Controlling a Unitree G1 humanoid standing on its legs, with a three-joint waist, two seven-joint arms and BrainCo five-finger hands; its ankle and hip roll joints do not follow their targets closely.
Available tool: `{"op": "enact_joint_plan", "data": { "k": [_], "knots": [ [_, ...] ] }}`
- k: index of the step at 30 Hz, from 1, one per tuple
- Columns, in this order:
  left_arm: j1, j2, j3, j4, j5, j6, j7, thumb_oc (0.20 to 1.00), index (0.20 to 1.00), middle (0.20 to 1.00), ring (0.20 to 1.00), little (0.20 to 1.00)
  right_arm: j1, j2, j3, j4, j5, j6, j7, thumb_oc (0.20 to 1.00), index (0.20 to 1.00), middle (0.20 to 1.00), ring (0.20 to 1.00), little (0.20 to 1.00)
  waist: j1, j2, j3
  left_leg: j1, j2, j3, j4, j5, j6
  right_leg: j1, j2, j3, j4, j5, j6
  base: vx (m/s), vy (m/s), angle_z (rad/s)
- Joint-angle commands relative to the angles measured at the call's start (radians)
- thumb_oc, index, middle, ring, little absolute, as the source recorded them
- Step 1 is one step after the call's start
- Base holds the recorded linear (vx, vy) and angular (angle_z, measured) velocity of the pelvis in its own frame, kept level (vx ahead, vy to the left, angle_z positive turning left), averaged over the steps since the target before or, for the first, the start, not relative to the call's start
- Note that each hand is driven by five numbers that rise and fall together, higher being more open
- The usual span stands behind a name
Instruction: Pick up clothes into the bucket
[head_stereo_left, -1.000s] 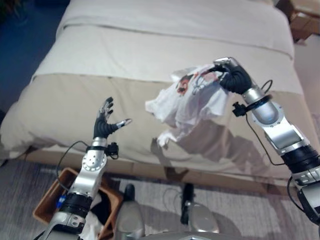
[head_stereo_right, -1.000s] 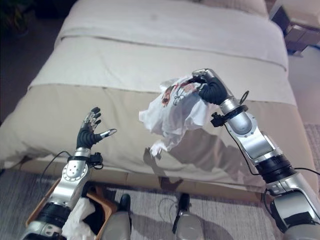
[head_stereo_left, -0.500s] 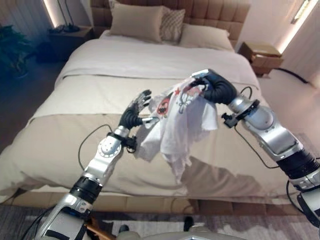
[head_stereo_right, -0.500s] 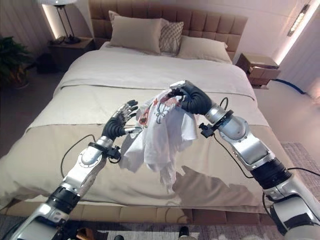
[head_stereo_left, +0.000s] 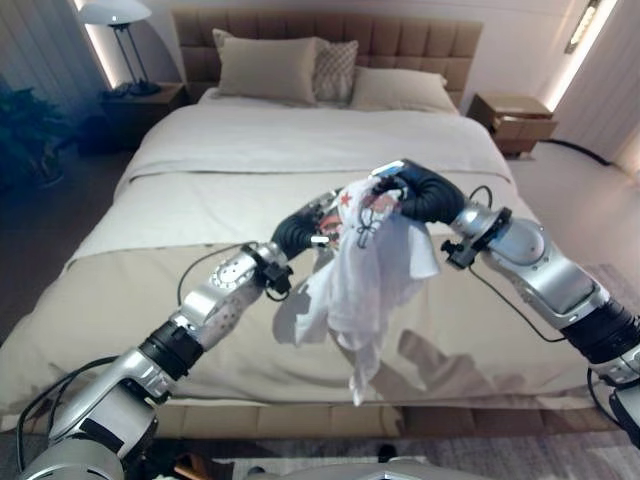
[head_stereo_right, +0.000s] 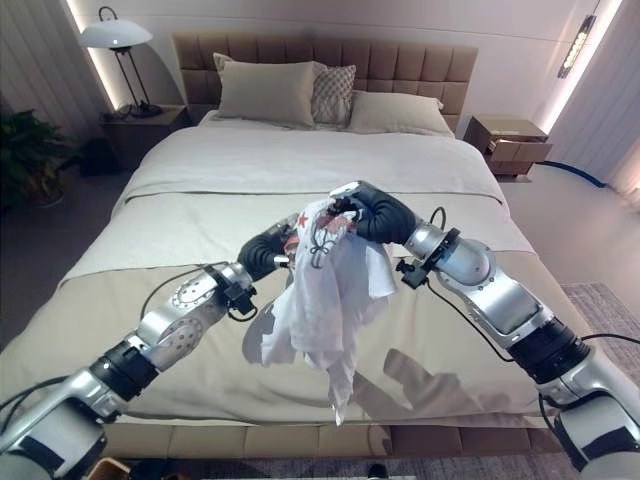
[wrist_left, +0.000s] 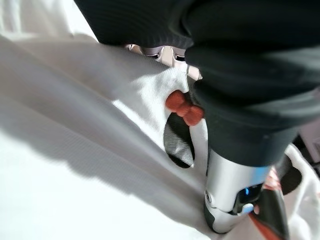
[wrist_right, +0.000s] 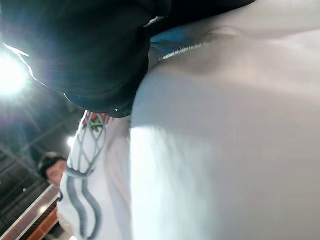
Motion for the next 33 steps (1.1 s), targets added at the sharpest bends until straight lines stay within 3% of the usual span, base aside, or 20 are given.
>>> {"op": "enact_joint_plan", "data": {
  "k": [1, 11, 12, 26, 30, 32, 33],
  "knots": [
    [-0.088, 0.008, -0.025, 0.013, -0.074, 0.011, -0.115, 1.000, 1.000, 1.000, 1.000, 1.000, -0.122, 0.025, 0.014, -0.022, 0.070, -0.049, 0.009, 0.200, 0.200, 0.200, 0.200, 0.200, -0.007, -0.033, -0.030, -0.043, 0.036, 0.008, 0.039, 0.010, -0.024, 0.049, -0.068, -0.013, 0.051, -0.051, 0.080, 0.02, 0.008, -0.05],
    [-0.087, -0.003, -0.075, 0.013, -0.027, 0.014, -0.177, 1.000, 1.000, 1.000, 1.000, 1.000, -0.111, 0.069, -0.017, -0.020, 0.033, -0.056, 0.028, 0.200, 0.200, 0.200, 0.200, 0.200, -0.014, -0.033, -0.037, -0.041, 0.031, 0.008, 0.047, 0.003, -0.019, 0.051, -0.070, -0.011, 0.055, -0.053, 0.079, 0.00, 0.001, -0.04],
    [-0.088, -0.008, -0.080, 0.026, -0.018, 0.014, -0.177, 0.200, 0.200, 0.200, 0.200, 0.200, -0.110, 0.072, -0.022, -0.025, 0.031, -0.056, 0.027, 0.200, 0.200, 0.200, 0.200, 0.200, -0.014, -0.034, -0.037, -0.041, 0.031, 0.008, 0.047, 0.002, -0.019, 0.052, -0.071, -0.014, 0.056, -0.054, 0.079, 0.00, 0.000, 0.00],
    [-0.012, -0.087, 0.013, 0.081, 0.013, 0.004, -0.159, 0.200, 0.200, 0.200, 0.200, 0.200, -0.058, 0.109, -0.103, 0.000, -0.004, -0.045, 0.016, 0.200, 0.200, 0.200, 0.200, 0.200, -0.001, -0.036, -0.043, -0.048, 0.027, -0.002, 0.057, -0.002, -0.013, 0.059, -0.071, -0.023, 0.055, -0.059, 0.073, 0.00, 0.000, 0.00],
    [0.035, -0.118, 0.071, 0.098, 0.018, -0.013, -0.134, 0.200, 0.200, 0.200, 0.200, 0.200, -0.039, 0.117, -0.124, 0.001, -0.018, -0.045, 0.012, 0.200, 0.200, 0.200, 0.200, 0.200, 0.006, -0.039, -0.042, -0.052, 0.026, -0.007, 0.062, -0.005, -0.012, 0.063, -0.070, -0.025, 0.055, -0.062, 0.069, 0.00, 0.000, 0.00],
    [0.085, -0.134, 0.127, 0.103, 0.063, -0.065, -0.071, 0.200, 0.200, 0.200, 0.200, 0.200, -0.011, 0.122, -0.152, -0.003, -0.042, -0.047, 0.000, 0.200, 0.200, 0.200, 0.200, 0.200, 0.015, -0.040, -0.039, -0.054, 0.026, -0.012, 0.067, -0.005, -0.010, 0.066, -0.070, -0.029, 0.055, -0.065, 0.066, 0.00, 0.000, 0.00],
    [0.121, -0.142, 0.156, 0.078, 0.115, -0.094, -0.026, 0.200, 0.200, 0.200, 0.200, 0.200, 0.023, 0.134, -0.187, -0.003, -0.063, -0.044, -0.016, 0.598, 0.598, 0.598, 0.598, 0.598, 0.023, -0.040, -0.036, -0.056, 0.024, -0.017, 0.070, -0.006, -0.009, 0.069, -0.070, -0.036, 0.055, -0.066, 0.064, 0.00, 0.000, 0.00]
  ]
}}
